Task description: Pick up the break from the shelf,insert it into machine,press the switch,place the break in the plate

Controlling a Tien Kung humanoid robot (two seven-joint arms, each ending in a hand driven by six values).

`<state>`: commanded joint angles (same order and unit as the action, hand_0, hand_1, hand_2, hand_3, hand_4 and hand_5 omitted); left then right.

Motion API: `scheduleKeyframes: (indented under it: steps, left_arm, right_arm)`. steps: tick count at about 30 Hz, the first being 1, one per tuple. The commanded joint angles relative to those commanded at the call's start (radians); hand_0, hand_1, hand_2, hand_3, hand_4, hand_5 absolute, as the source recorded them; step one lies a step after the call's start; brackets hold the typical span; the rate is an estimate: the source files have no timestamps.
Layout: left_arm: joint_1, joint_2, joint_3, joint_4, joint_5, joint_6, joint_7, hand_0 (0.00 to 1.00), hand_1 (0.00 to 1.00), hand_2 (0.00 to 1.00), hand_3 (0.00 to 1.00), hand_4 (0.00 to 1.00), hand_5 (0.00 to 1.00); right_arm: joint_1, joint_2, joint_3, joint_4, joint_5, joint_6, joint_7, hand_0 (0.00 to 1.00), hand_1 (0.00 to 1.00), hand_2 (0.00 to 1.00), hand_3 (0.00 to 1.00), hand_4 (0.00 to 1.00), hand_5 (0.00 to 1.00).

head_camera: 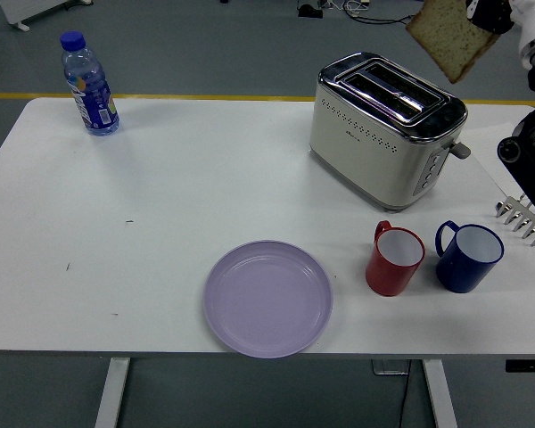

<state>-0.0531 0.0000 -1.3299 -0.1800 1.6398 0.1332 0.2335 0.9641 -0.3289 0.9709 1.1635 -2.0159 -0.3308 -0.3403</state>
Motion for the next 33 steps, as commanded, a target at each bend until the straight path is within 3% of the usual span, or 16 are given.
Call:
scheduleKeyframes:
  steps: [13,33]
  left_arm:
    - [-0.001,0.0,-0.001,0.0,0.005,0.001,-0.001,0.612,0.468,0.435,0.563,0.317,0.921]
    - [-0.006,0.0,0.004,0.0,0.004,0.004,-0.001,0.613,0.467,0.434,0.563,0.32,0.926]
  right_arm:
    - [0.042,0.07,-0.05,-0.103,0.028,-0.008,0.128,0.074,0.203,0.321,0.457,0.498,0.002]
    - [0.054,0.118,-0.041,-0.231,-0.005,-0.004,0.132,0.075,0.197,0.316,0.454,0.501,0.002]
